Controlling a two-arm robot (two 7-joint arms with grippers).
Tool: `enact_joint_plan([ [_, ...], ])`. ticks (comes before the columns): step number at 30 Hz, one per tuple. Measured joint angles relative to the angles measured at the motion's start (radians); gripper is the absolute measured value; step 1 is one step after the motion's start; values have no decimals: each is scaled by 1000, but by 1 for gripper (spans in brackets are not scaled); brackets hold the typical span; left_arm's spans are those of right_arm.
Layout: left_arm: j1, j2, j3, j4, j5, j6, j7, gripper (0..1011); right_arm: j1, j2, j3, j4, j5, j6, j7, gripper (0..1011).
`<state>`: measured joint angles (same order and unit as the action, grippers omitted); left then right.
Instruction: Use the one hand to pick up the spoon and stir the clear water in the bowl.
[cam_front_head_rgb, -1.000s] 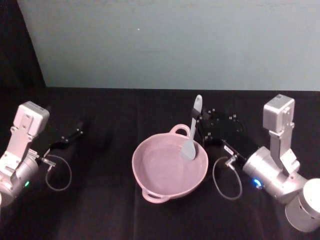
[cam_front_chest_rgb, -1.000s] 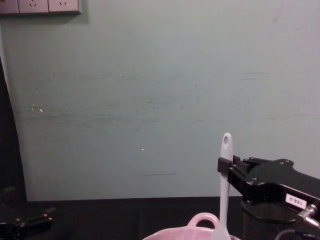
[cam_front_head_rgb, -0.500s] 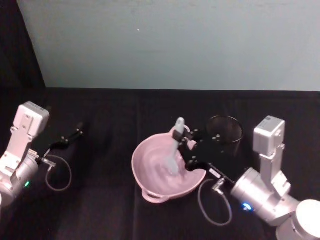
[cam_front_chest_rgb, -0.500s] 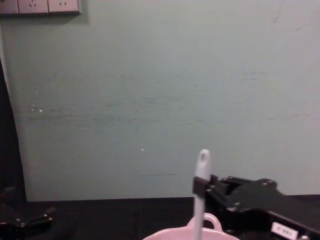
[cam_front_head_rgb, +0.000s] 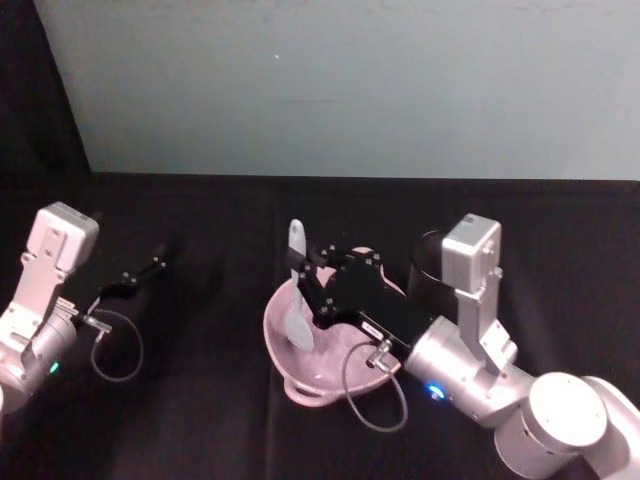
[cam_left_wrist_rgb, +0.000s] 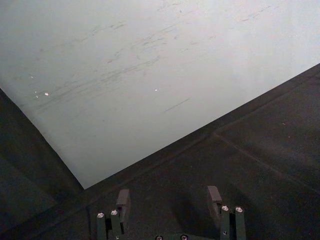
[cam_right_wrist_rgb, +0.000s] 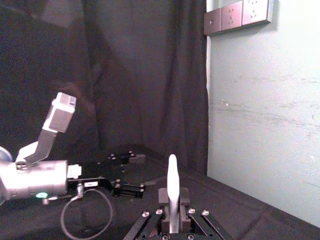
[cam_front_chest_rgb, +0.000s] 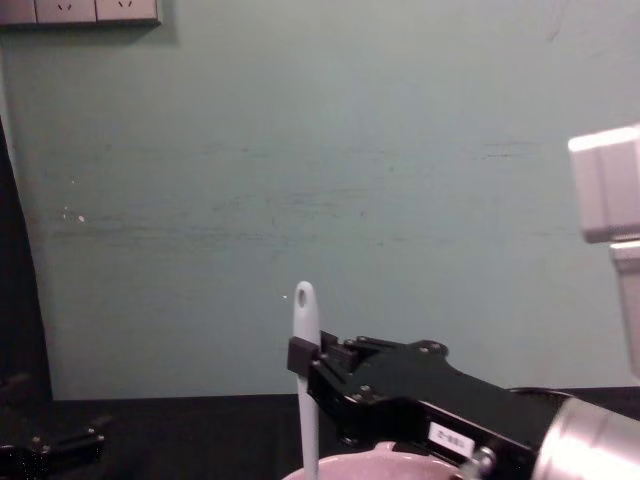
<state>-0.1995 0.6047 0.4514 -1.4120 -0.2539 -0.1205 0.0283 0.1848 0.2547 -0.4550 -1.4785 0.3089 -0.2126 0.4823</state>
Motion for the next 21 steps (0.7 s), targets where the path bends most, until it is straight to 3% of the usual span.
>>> enact_joint_plan([
  [10,0,0,0,0,0,0,0,1005,92,-47,6,136,-34,-42,-32,120],
  [15,0,0,0,0,0,0,0,1005,93,-44,29,146,-49,-52,-59,120],
  [21,0,0,0,0,0,0,0,1005,58,-18,73,112,-57,-52,-88,120],
])
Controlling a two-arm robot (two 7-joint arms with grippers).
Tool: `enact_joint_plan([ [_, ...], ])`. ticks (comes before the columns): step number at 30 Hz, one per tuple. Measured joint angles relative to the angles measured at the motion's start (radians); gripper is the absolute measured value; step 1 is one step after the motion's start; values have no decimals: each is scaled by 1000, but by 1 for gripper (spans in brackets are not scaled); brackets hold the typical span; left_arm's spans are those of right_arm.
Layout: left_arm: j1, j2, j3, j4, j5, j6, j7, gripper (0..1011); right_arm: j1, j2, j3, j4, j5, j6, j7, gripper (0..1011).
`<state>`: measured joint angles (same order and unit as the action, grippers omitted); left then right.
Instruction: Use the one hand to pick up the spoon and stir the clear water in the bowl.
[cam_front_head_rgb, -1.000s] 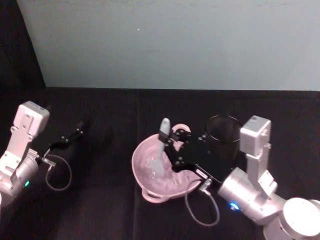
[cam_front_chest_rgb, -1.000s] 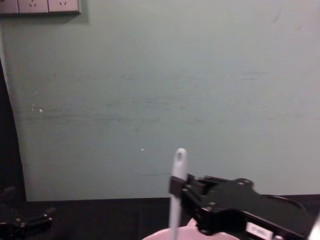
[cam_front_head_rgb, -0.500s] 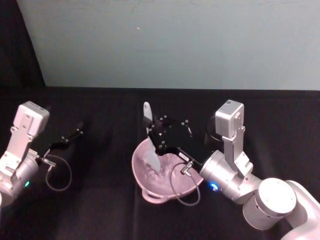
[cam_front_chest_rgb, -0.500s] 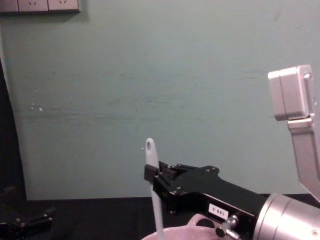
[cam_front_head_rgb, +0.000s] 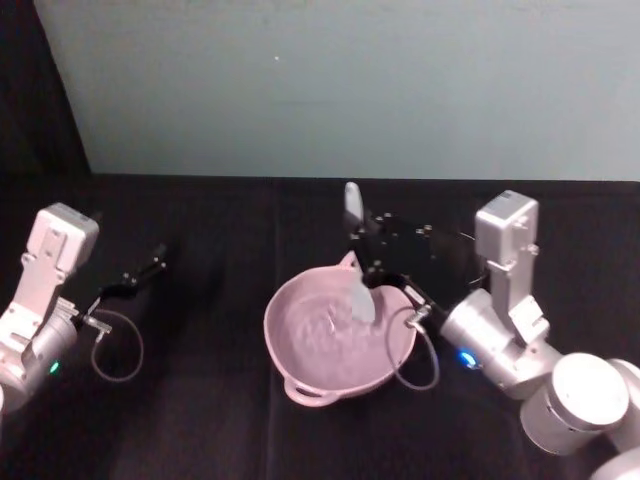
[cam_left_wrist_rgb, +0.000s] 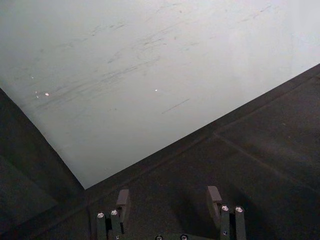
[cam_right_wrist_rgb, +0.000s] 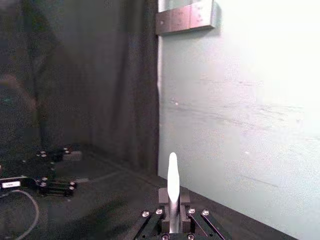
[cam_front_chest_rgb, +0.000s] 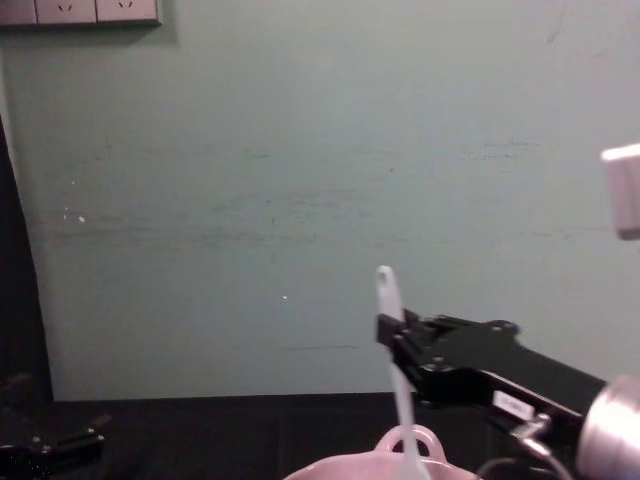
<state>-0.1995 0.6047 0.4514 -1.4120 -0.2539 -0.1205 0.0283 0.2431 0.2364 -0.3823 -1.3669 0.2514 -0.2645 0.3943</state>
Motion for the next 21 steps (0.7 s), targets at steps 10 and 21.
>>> enact_joint_plan([
  [10,0,0,0,0,0,0,0,1005,-70,44,53,-79,0,29,-11,120],
  [21,0,0,0,0,0,0,0,1005,-152,74,49,-192,26,50,23,121],
])
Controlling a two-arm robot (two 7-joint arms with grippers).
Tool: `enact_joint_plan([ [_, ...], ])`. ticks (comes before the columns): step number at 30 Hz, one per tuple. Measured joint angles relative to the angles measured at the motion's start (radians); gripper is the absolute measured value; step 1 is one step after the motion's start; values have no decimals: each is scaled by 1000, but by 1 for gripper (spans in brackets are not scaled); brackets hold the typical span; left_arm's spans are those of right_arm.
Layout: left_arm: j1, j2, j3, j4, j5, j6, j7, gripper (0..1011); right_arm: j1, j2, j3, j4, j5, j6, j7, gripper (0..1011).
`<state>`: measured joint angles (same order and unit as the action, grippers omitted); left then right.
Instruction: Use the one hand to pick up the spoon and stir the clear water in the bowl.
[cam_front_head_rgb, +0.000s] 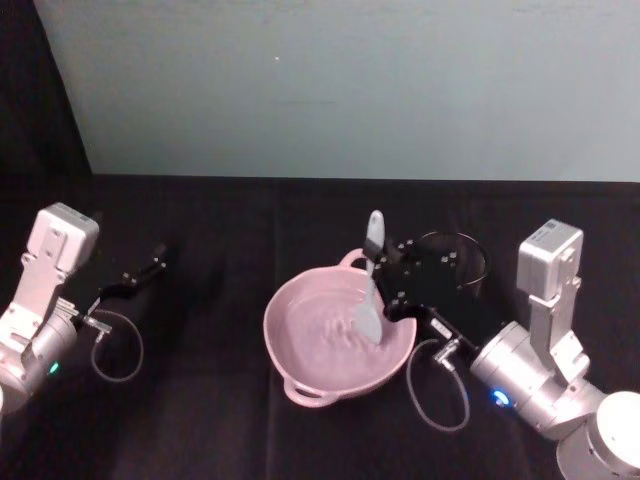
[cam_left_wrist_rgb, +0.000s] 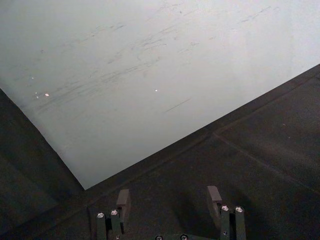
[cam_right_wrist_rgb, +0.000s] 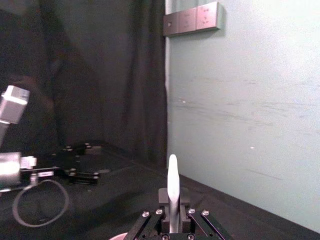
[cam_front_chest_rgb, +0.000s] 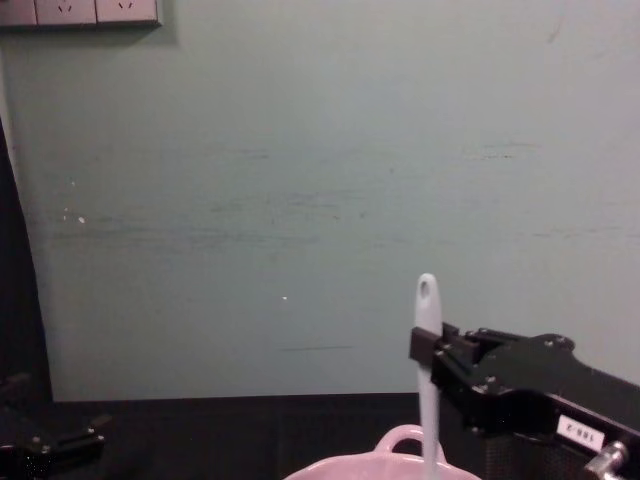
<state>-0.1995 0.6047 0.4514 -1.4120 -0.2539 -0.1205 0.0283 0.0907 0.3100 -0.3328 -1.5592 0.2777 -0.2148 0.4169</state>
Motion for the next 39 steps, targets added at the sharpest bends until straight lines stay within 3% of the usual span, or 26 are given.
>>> enact_joint_plan([
  [7,0,0,0,0,0,0,0,1005,-2,-9,-33,-1,16,6,25,120],
  [22,0,0,0,0,0,0,0,1005,118,-93,-122,150,23,-10,61,121],
  [28,0,0,0,0,0,0,0,1005,173,-119,-123,225,8,-33,51,121],
  [39,0,0,0,0,0,0,0,1005,212,-130,-98,275,0,-59,34,120],
])
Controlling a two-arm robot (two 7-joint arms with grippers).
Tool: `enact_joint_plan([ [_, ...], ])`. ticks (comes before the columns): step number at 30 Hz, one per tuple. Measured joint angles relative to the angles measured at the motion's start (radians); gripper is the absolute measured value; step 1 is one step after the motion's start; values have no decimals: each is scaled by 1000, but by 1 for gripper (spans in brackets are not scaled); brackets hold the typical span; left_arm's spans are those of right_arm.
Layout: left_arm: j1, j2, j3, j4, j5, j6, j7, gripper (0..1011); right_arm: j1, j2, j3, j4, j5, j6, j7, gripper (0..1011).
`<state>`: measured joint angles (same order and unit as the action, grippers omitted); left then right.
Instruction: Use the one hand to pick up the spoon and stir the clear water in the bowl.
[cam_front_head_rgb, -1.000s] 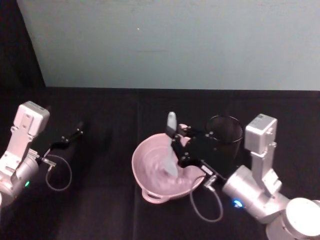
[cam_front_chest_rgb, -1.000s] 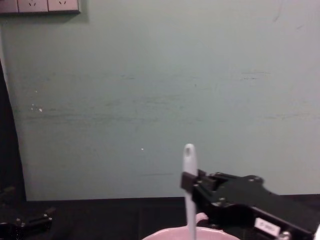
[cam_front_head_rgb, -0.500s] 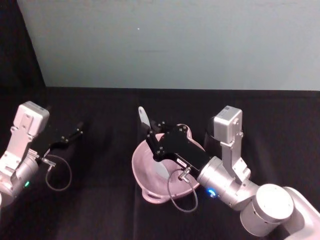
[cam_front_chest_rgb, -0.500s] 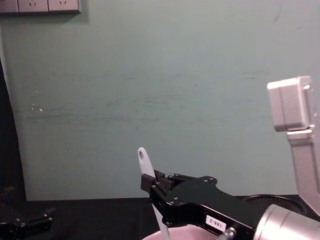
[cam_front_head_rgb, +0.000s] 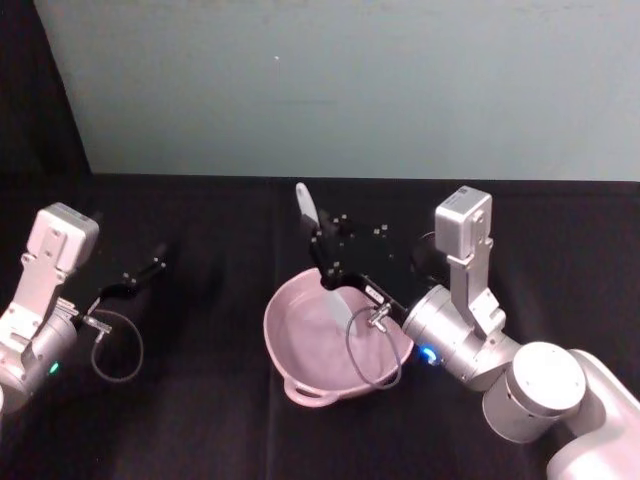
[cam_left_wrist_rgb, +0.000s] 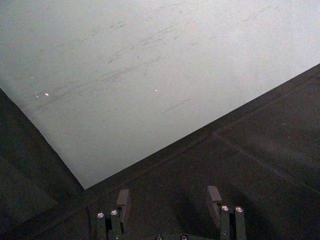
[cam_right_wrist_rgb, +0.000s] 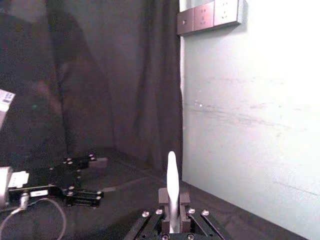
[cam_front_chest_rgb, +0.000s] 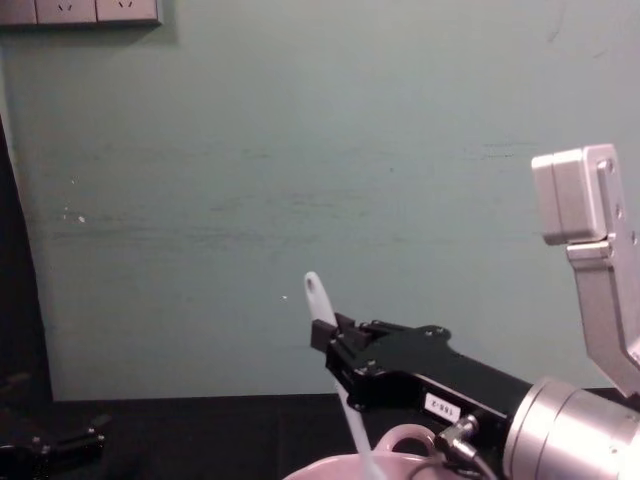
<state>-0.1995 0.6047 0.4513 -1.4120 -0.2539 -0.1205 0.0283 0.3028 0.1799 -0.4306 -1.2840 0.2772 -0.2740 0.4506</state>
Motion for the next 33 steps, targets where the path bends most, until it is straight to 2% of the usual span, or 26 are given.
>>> enact_joint_plan([
  [7,0,0,0,0,0,0,0,1005,1,6,17,0,0,-1,-6,120],
  [18,0,0,0,0,0,0,0,1005,-52,48,53,-62,5,11,-19,120],
  [33,0,0,0,0,0,0,0,1005,-184,128,102,-251,26,79,-40,121],
])
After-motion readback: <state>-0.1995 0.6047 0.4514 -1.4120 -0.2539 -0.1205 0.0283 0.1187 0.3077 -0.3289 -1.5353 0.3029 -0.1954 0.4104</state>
